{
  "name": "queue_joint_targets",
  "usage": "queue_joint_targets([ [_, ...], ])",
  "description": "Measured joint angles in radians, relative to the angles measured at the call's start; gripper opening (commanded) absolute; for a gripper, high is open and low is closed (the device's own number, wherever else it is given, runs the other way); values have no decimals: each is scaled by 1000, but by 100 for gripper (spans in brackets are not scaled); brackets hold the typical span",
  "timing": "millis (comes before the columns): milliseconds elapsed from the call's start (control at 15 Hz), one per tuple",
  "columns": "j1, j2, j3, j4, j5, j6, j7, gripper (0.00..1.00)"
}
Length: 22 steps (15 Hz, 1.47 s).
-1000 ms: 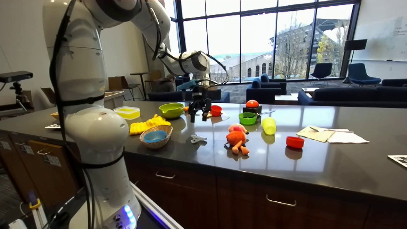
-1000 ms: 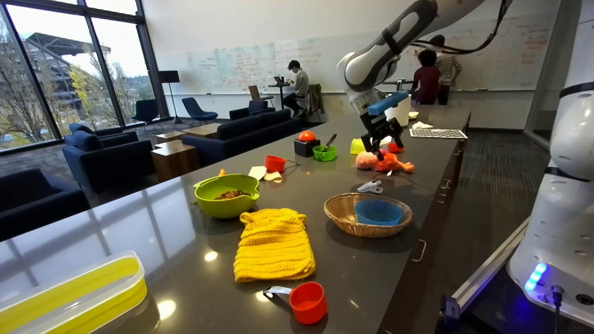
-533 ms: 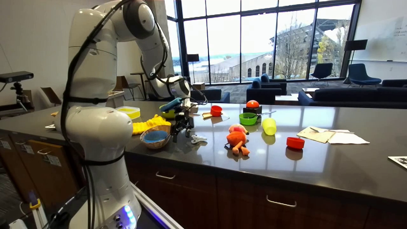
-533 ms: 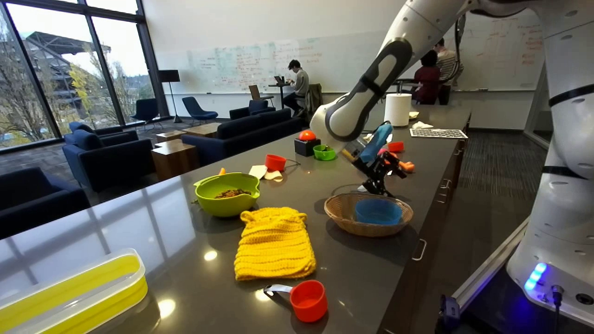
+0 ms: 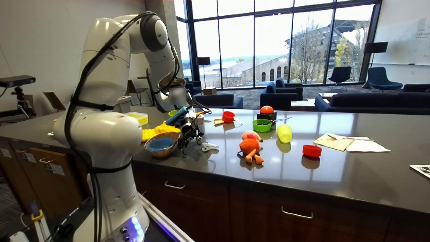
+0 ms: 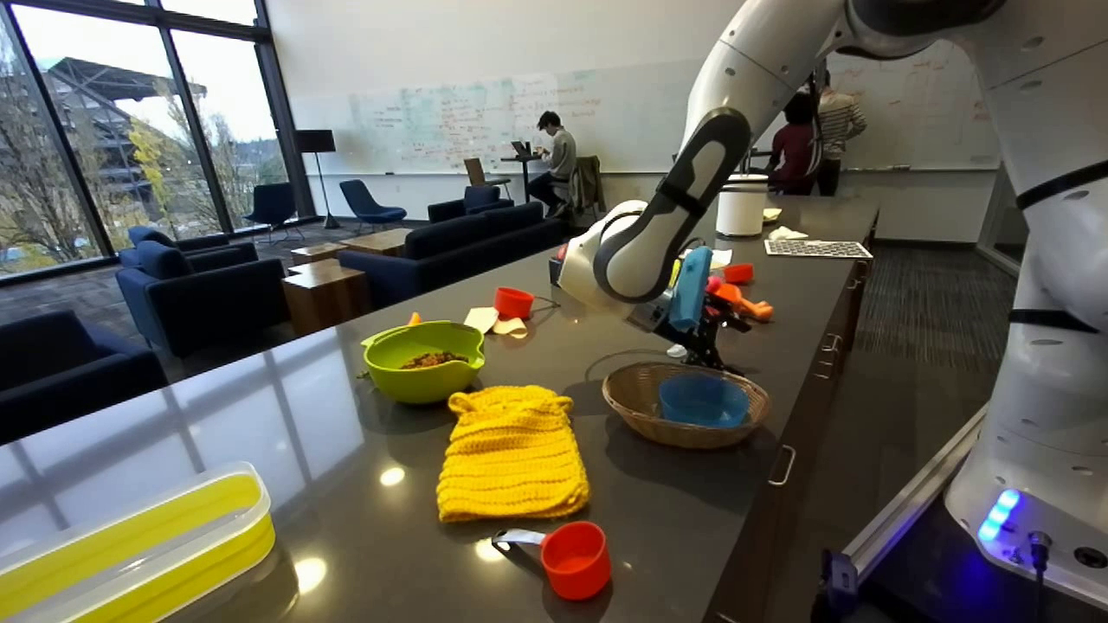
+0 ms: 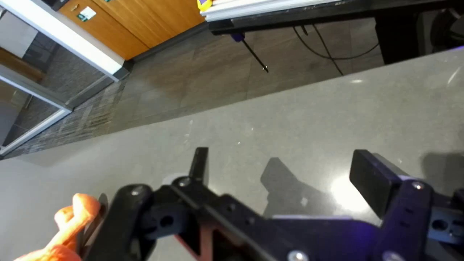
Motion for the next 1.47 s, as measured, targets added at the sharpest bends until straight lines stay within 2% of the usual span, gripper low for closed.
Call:
queue_joint_targets([
  [267, 12, -77, 11, -90, -57, 159, 66, 100],
  [533, 22, -194, 29, -220, -130, 302, 191, 100],
  [1067, 1, -459, 42, -387, -252, 521, 380, 100],
  [1200, -2, -514, 54, -436, -253, 596, 363, 100],
  [1467, -2, -552, 78, -498, -177, 686, 193, 100],
])
